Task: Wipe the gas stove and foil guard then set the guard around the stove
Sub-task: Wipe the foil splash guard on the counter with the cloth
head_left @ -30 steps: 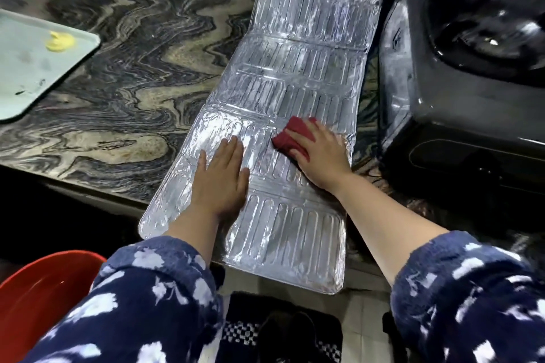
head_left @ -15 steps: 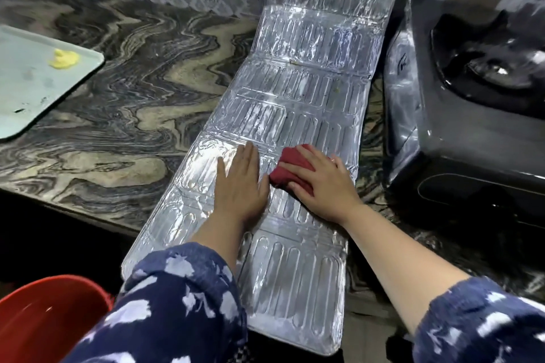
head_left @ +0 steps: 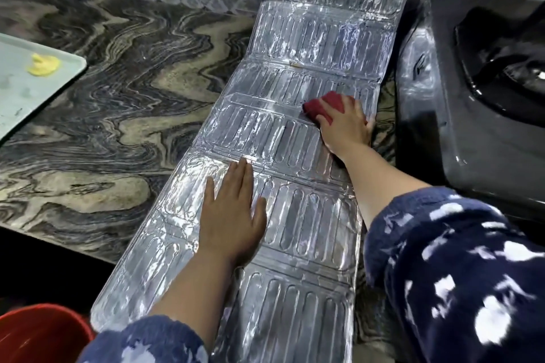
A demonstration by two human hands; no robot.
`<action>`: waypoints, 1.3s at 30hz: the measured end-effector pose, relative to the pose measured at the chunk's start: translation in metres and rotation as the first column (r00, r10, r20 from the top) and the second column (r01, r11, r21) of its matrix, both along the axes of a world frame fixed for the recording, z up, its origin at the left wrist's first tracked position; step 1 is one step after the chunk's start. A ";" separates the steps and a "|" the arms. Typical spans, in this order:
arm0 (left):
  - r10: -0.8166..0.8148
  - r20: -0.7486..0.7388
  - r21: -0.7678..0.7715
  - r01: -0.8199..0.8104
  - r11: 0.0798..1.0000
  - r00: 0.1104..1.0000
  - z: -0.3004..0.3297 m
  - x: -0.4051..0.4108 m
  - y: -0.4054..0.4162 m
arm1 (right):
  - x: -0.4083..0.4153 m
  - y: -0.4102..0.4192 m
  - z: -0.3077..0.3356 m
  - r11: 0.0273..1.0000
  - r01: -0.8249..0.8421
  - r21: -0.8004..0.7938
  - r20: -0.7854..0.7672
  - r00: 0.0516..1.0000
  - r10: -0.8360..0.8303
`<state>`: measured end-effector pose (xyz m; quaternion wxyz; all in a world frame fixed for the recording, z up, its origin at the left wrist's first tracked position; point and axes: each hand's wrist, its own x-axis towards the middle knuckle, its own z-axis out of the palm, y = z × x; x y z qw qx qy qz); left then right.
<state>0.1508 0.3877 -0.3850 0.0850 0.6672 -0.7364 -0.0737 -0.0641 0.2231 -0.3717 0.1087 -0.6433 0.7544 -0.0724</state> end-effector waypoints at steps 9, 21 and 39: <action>0.099 -0.197 0.026 -0.096 0.995 0.975 0.022 0.002 -0.016 | 0.060 0.048 0.034 0.904 -0.410 -0.123 0.128 0.896 0.424; 0.241 0.023 -0.003 -0.241 0.971 0.970 0.001 0.033 -0.031 | 0.084 0.034 -0.002 0.804 -0.586 -0.101 -0.026 0.809 0.587; 0.237 0.043 0.065 -0.240 0.969 0.970 0.009 0.041 0.012 | 0.078 0.014 -0.001 0.926 -0.365 -0.096 -0.038 0.931 0.363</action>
